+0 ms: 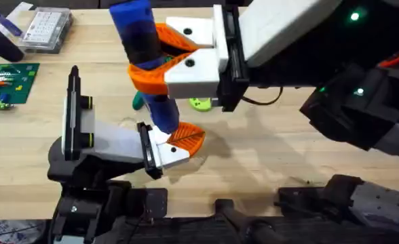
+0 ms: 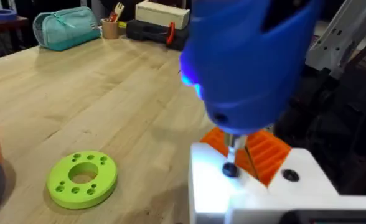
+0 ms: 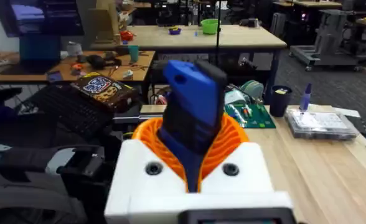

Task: Pick up the gripper from the table and insert it into the empty holder that is missing its gripper. Then pick up a screw, insert it into the mounting hole, and use the screwdriver to tighten it. Finally, clean up the table by picking up the vegetable and placing it into the bucket.

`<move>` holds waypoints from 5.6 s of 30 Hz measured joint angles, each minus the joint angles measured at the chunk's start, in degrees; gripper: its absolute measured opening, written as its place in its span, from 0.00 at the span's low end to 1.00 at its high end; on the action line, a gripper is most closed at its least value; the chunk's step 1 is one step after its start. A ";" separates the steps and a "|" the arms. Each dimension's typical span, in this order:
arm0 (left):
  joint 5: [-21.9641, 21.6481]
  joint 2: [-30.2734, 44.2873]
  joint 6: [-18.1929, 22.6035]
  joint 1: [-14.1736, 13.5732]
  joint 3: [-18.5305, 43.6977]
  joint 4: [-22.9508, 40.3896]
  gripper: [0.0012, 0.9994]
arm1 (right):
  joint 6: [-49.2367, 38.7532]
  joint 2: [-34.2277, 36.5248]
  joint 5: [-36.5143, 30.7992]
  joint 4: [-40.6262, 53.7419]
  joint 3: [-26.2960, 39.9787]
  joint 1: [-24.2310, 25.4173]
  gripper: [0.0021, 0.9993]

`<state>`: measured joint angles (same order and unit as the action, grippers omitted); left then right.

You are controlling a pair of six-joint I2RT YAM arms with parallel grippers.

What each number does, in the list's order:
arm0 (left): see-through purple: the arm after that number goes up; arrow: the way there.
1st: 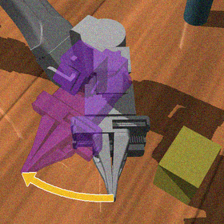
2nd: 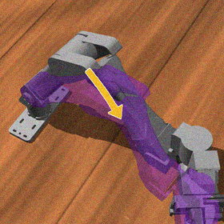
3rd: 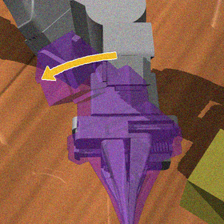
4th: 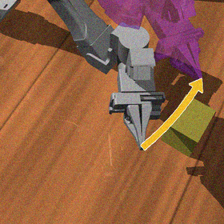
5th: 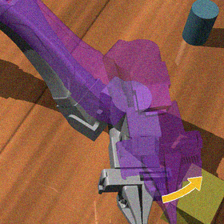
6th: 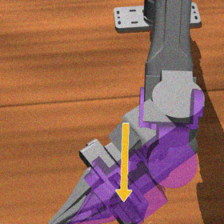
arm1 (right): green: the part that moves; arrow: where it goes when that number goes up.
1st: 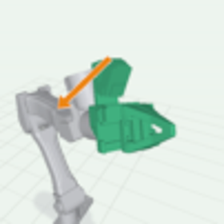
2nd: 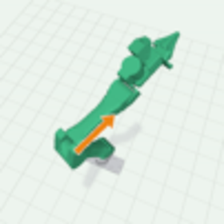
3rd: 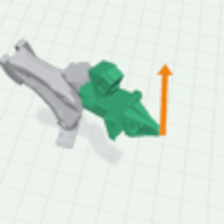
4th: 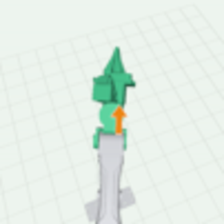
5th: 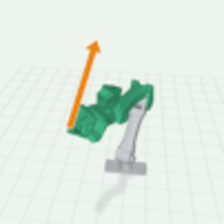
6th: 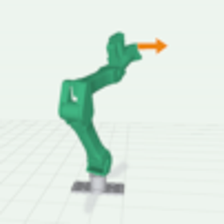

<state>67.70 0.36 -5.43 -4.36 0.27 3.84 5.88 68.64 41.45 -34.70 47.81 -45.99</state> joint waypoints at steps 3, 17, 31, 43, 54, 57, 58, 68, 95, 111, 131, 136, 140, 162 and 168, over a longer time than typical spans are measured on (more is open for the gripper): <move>0.00 0.00 0.00 0.00 0.00 0.01 0.01 | -0.37 0.30 0.00 -0.06 0.02 -0.03 0.05; -0.06 0.00 0.00 0.00 0.00 0.09 0.01 | -0.18 2.47 0.16 -4.20 0.02 -0.40 0.05; -0.04 0.00 0.00 0.00 0.00 0.02 0.01 | -0.25 2.47 0.17 -5.20 0.02 -0.40 0.05; -0.04 0.00 0.00 0.00 0.00 0.02 0.01 | -1.02 2.47 0.17 -3.68 0.02 -0.40 0.05; -0.03 0.00 -0.04 0.00 0.00 0.33 0.01 | -1.21 3.00 -0.05 -1.77 0.14 -0.40 0.05; -0.03 0.00 -0.16 0.00 0.00 0.36 0.01 | -1.20 3.00 -0.04 -1.45 0.25 -0.40 0.05; -0.05 0.00 -0.29 0.00 0.00 0.37 0.01 | -1.22 3.02 -0.03 -1.40 0.26 -0.40 0.05; -0.05 0.00 -0.55 0.00 0.00 0.42 0.01 | -1.30 3.00 -0.06 -0.98 0.29 -0.40 0.05; -0.04 0.00 -0.59 0.00 0.00 0.02 0.01 | 1.86 3.54 0.20 -3.69 9.10 0.76 0.05; -0.04 0.00 -0.59 0.00 0.00 0.02 0.01 | -5.77 3.54 0.37 11.49 13.93 7.64 0.05; -0.04 0.00 -0.59 0.00 0.00 0.02 0.01 | -49.74 12.15 -26.84 35.17 14.40 15.99 0.05; -0.04 0.00 -0.59 0.00 0.00 0.02 0.01 | -61.48 19.65 -36.63 35.07 14.41 17.37 0.05; -0.04 0.00 -0.59 0.00 0.00 0.00 0.01 | -70.56 26.53 -42.50 34.67 14.45 18.83 0.05; -0.04 0.00 -0.59 0.00 0.00 0.00 0.01 | -83.93 43.21 -53.70 24.83 15.13 24.75 0.05; -0.04 0.00 -0.59 0.00 0.00 0.00 0.01 | -84.34 43.21 -53.68 26.12 15.56 24.75 0.05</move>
<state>67.66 0.36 -6.02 -4.36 0.27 3.84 -78.46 111.85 -12.23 -8.57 63.38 -21.23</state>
